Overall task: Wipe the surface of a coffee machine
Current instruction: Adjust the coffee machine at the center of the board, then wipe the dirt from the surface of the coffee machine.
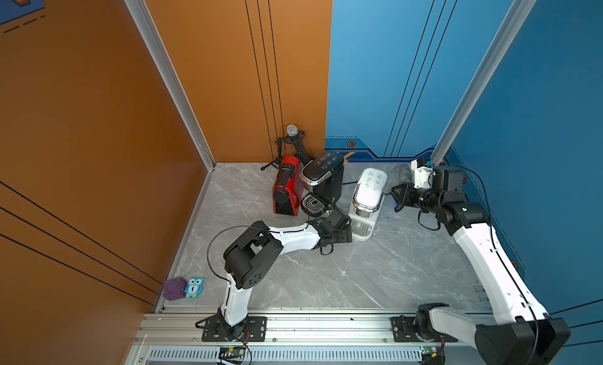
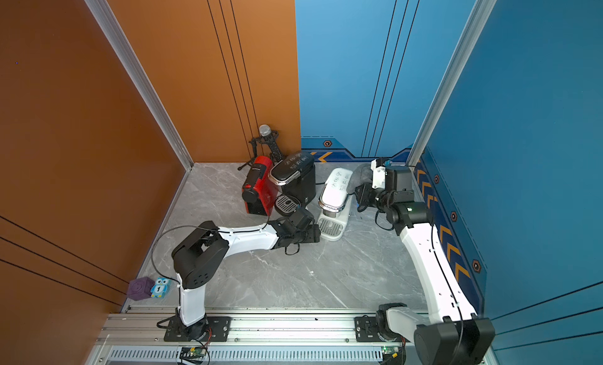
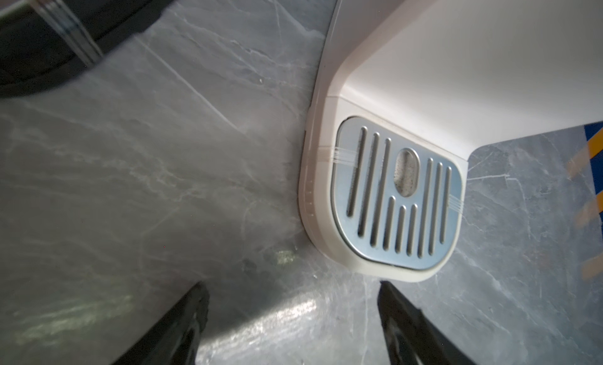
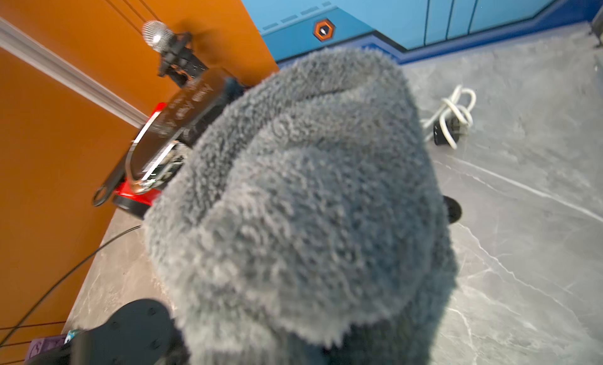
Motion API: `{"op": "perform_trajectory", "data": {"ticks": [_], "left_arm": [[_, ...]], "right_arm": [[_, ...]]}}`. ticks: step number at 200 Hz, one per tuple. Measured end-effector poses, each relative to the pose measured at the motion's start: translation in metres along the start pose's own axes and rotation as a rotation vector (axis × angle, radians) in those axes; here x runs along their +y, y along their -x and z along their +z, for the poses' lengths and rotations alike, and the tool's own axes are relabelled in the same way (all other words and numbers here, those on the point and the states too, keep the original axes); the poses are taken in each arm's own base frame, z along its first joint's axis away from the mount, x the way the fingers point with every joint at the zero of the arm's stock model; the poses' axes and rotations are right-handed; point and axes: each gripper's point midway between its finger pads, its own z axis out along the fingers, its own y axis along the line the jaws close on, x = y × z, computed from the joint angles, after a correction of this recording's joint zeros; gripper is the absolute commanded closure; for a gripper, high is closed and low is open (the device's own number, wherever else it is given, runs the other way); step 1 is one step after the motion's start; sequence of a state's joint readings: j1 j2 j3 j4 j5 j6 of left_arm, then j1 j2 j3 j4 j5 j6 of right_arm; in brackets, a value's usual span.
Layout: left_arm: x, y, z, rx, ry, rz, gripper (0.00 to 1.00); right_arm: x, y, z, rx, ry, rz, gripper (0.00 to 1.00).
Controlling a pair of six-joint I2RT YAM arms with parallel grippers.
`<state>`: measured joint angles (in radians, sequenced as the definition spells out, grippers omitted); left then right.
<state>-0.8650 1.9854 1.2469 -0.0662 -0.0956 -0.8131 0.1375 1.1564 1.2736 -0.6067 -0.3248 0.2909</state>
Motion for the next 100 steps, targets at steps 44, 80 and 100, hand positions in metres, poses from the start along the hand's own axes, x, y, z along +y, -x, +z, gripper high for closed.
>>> {"op": "perform_trajectory", "data": {"ticks": [44,80,100], "left_arm": [[-0.012,0.009,0.012,-0.018,-0.025,-0.021,0.18],[-0.013,0.01,0.013,-0.023,-0.031,-0.03,0.18],[-0.013,0.009,0.013,-0.03,-0.038,-0.038,0.18]], "right_arm": [[0.034,-0.027,0.023,0.156,0.054,-0.096,0.9],[0.043,-0.046,0.06,0.273,0.036,-0.167,0.9],[0.039,-0.038,0.072,0.272,-0.011,-0.192,0.91]]}}
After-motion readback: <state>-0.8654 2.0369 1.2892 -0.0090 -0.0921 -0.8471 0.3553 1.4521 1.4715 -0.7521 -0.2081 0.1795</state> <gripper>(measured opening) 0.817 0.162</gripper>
